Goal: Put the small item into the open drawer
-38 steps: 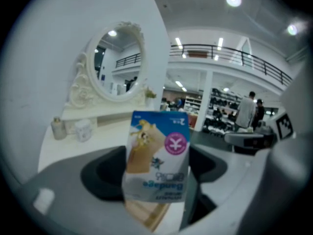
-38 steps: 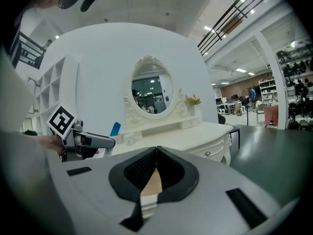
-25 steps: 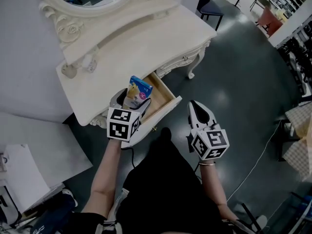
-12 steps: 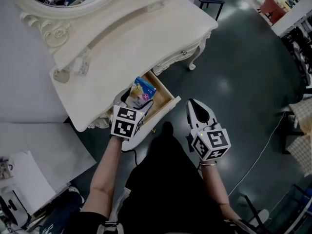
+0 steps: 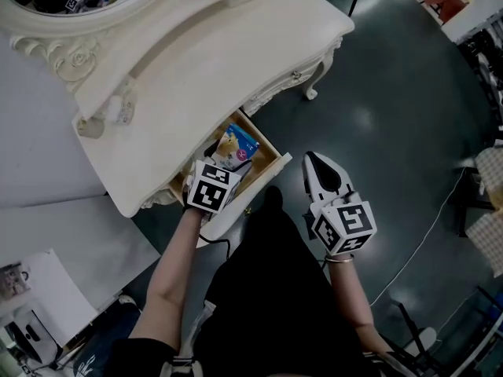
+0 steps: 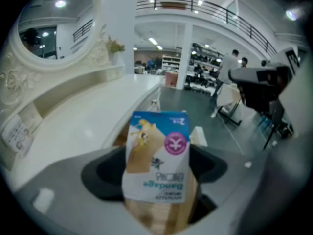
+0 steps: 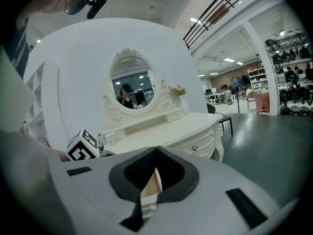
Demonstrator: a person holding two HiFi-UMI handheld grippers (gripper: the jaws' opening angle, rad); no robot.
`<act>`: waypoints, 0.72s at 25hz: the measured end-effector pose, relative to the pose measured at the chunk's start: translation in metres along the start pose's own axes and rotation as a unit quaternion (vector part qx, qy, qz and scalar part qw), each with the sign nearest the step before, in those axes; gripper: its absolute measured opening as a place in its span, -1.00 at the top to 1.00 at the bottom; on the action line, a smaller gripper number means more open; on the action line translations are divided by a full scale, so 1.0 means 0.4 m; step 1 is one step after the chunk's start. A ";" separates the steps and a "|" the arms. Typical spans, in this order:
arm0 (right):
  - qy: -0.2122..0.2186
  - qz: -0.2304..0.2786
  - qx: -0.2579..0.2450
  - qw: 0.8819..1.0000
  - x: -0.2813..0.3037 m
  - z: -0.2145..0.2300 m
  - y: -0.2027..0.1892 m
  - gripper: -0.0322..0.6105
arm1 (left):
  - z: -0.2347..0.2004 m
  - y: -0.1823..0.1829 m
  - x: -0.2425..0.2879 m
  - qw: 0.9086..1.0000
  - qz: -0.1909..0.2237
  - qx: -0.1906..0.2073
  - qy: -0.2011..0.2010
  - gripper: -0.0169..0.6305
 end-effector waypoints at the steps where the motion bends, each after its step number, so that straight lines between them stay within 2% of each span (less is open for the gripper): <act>1: -0.001 -0.001 0.001 1.000 0.003 0.004 0.000 0.89 | 0.001 -0.006 0.015 1.000 -0.010 0.005 -0.003 -0.30; 11: -0.015 -0.013 0.008 1.000 0.026 0.033 -0.007 0.89 | 0.000 -0.082 0.129 0.996 -0.087 0.025 -0.021 -0.30; 18: -0.019 -0.023 0.015 0.999 0.038 0.041 -0.020 0.89 | -0.014 -0.108 0.168 0.993 -0.111 0.031 -0.026 -0.30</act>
Point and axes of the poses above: the fingertips, and each gripper's own axes: x forward along the fingers, z to its right, y out of its top, the point moved 4 cm from there along -x, backward along the fingers, and after that the axes turned 2 degrees about x, right-handed, at the moved point
